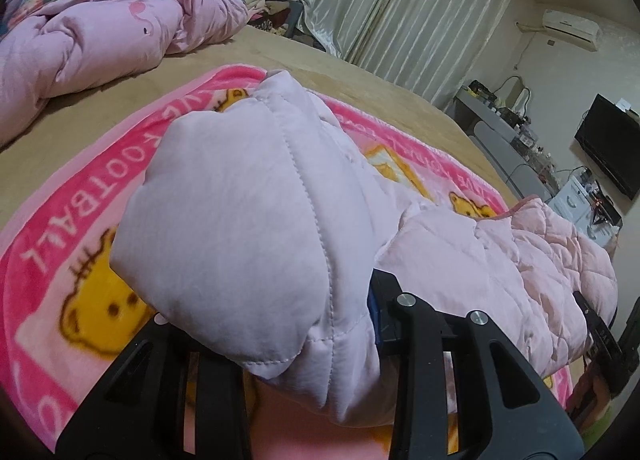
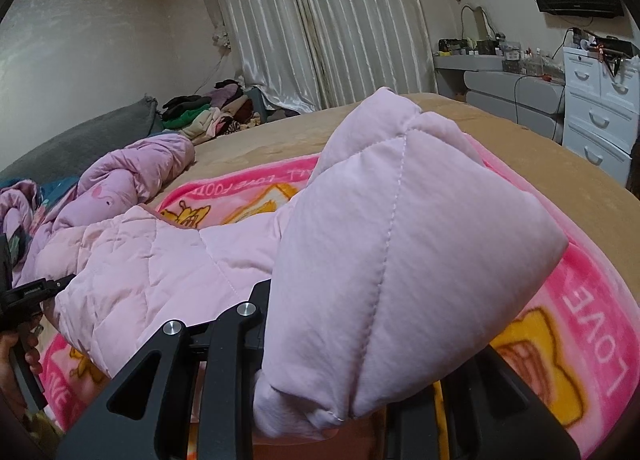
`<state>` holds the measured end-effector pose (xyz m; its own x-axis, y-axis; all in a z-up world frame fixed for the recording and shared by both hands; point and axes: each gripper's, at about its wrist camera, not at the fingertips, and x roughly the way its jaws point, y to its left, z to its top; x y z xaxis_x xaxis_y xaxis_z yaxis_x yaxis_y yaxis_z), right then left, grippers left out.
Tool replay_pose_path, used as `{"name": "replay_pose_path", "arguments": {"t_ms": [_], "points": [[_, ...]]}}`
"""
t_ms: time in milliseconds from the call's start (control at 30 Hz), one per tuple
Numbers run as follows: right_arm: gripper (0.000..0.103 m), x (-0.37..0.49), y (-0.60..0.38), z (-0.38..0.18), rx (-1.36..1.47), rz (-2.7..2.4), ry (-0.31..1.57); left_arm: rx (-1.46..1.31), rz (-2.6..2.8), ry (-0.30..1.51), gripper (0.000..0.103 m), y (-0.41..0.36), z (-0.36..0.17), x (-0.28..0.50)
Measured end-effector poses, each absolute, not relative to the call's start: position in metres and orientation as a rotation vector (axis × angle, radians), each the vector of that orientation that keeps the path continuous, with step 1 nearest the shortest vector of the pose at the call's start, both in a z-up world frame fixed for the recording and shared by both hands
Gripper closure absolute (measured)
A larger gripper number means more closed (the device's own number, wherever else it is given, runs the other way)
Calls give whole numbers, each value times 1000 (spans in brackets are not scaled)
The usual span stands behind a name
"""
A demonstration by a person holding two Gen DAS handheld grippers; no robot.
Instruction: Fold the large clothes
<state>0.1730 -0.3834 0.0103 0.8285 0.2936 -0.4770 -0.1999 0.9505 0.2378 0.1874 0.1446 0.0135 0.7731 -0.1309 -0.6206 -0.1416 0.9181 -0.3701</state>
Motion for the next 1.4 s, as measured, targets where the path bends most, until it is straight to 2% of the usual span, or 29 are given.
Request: {"name": "replay_pose_path", "arguments": {"t_ms": [633, 1400], "points": [[79, 127, -391, -11, 230, 251, 574, -388, 8, 701, 77, 149, -8, 137], [76, 134, -395, -50, 361, 207, 690, -338, 36, 731, 73, 147, -38, 117]]}}
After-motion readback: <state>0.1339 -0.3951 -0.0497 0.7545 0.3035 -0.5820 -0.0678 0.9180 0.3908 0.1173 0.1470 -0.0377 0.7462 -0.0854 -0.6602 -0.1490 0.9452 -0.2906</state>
